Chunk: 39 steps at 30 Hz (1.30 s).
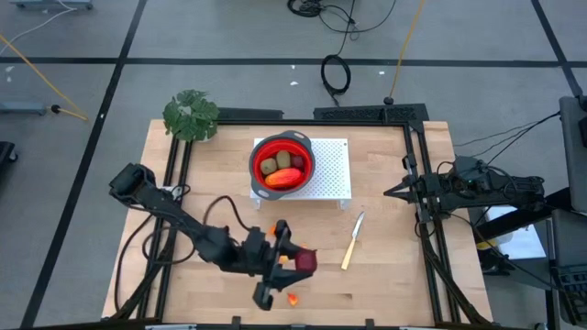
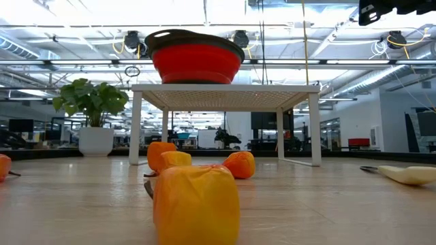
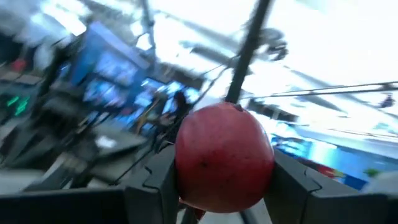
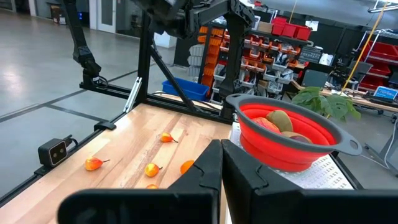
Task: Pick & Place Fruit
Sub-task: Put the red pomegranate into the orange strainer bowl on the shelf
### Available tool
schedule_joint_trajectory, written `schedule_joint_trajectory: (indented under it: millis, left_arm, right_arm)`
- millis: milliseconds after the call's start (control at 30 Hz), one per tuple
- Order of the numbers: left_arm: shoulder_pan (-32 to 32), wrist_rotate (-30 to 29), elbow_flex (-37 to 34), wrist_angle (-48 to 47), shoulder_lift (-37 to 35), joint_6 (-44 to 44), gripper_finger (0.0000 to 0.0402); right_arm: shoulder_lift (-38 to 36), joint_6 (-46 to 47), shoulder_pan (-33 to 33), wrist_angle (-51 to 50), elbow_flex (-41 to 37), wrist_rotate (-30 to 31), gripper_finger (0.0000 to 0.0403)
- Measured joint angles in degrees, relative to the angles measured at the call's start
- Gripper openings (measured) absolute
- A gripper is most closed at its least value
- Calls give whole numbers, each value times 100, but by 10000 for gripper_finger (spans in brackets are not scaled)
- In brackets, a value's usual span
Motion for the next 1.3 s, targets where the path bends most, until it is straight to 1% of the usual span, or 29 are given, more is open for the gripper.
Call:
schedule_joint_trajectory:
  millis: [133, 200, 400, 533, 667, 833, 1100, 1167, 1300]
  left_arm:
    - [0, 700, 0, 487, 0, 572, 178]
    - [0, 934, 0, 711, 0, 824, 180]
    - [0, 1726, 0, 1015, 0, 1552, 170]
    - [0, 2008, 0, 1029, 0, 2049, 172]
    - [0, 2063, 0, 1041, 0, 2488, 180]
    - [0, 2344, 0, 1112, 0, 2809, 172]
    - [0, 2301, 0, 1286, 0, 2709, 181]
    - [0, 2052, 0, 1410, 0, 2462, 179]
    - [7, 1071, 0, 1836, 0, 1762, 173]
  right_arm:
    - [0, -2, 0, 0, 0, 0, 0]
    - [0, -2, 0, 0, 0, 0, 0]
    - [0, -2, -2, -3, 0, 0, 0]
    - [0, -2, 0, -3, 0, 0, 0]
    - [0, -1, 0, -3, 0, 0, 0]
    - [1, -2, 0, -3, 0, 0, 0]
    - [0, -2, 0, -10, 0, 0, 0]
    - [0, 0, -1, -22, 0, 0, 0]
    - [0, -2, 0, -22, 0, 0, 0]
